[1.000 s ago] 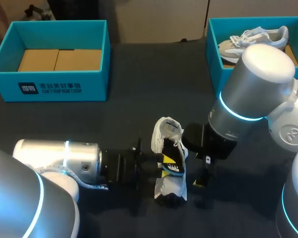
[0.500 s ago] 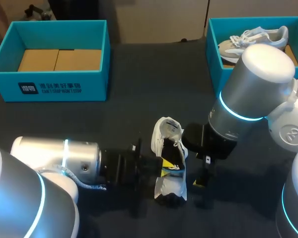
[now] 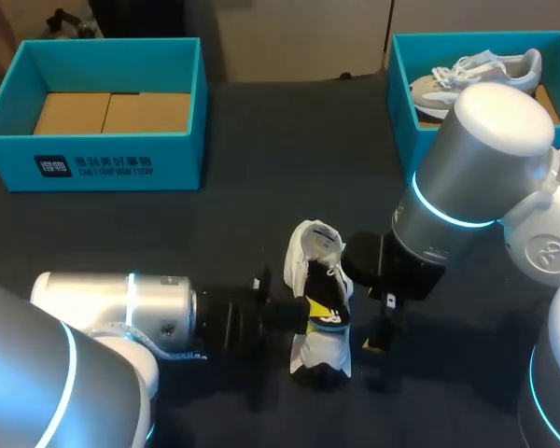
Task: Take the shoe out of the shoebox, open the shoe tongue, remove and reinsert the insole, then place the shoe into the shoebox
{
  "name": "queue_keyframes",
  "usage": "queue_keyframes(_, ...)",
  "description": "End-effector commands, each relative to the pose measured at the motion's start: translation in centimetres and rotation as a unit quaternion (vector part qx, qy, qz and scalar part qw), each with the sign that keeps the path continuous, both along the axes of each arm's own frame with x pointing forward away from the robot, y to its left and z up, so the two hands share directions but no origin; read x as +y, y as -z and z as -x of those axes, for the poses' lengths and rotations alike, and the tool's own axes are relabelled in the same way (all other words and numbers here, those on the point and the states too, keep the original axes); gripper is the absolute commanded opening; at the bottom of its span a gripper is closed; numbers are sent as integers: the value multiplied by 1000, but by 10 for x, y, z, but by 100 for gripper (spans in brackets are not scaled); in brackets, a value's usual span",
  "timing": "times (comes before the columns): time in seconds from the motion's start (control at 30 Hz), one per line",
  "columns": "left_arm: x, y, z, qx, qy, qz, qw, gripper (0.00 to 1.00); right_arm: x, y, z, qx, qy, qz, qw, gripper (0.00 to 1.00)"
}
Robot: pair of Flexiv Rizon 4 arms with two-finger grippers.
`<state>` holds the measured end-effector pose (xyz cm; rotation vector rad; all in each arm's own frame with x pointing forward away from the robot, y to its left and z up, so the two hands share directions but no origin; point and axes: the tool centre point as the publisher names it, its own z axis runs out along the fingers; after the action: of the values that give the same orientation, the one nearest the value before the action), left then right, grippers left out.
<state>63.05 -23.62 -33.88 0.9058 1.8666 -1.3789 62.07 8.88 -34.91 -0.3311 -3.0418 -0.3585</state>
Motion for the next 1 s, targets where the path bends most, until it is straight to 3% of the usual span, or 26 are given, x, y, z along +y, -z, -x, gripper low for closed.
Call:
queue_keyframes(0.03,-6,1,-3,-14,-6,-13,1000,0,0,1,1,-1,0,0,1000,100)
queue_keyframes(0.43,0,7,-21,-10,-24,-30,999,0,0,1,1,-1,0,0,1000,100)
queue_keyframes(0.67,4,2,-15,19,-21,-16,999,0,0,1,1,-1,0,0,1000,100)
queue_keyframes(0.73,6,1,-13,27,-19,-13,999,13,0,1,1,-1,0,0,1000,100)
queue_keyframes(1.0,9,-3,-10,43,-19,-9,999,14,0,1,1,-1,0,0,1000,100)
